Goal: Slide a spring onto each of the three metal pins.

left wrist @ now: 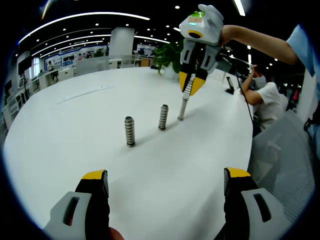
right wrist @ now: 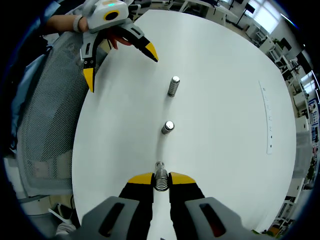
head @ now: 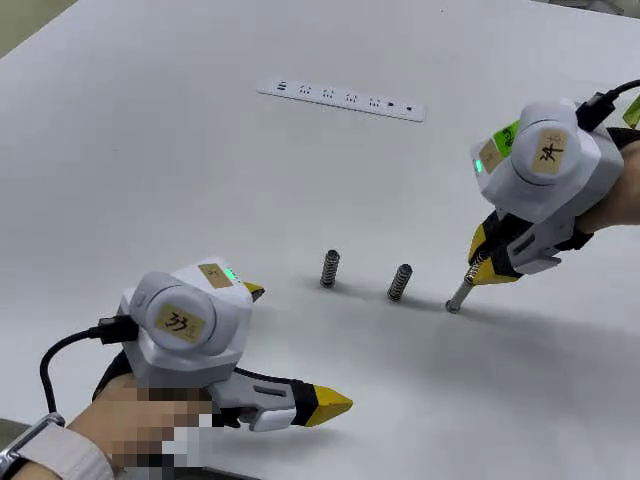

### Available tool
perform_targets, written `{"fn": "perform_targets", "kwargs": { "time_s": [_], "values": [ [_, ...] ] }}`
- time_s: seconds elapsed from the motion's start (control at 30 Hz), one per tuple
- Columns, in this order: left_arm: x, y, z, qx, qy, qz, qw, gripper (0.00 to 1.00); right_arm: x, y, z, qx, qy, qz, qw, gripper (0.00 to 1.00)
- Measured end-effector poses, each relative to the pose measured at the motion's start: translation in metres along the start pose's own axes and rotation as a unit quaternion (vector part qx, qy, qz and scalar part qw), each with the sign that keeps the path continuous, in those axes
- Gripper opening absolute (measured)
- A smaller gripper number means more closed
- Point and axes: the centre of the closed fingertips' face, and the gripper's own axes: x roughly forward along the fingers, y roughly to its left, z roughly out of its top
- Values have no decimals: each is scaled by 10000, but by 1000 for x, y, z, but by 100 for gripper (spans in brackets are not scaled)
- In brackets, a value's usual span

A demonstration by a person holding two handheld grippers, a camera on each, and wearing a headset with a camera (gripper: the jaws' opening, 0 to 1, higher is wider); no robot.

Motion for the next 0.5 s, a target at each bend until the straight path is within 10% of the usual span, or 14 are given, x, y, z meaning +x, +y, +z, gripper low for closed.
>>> {"fn": "perform_targets", "kwargs": {
  "time_s": [0.5],
  "values": [
    [0,-1,-2,-20,17,-10,10000,97,9,1,-5,-50,123,26,9999,12]
  ]
}}
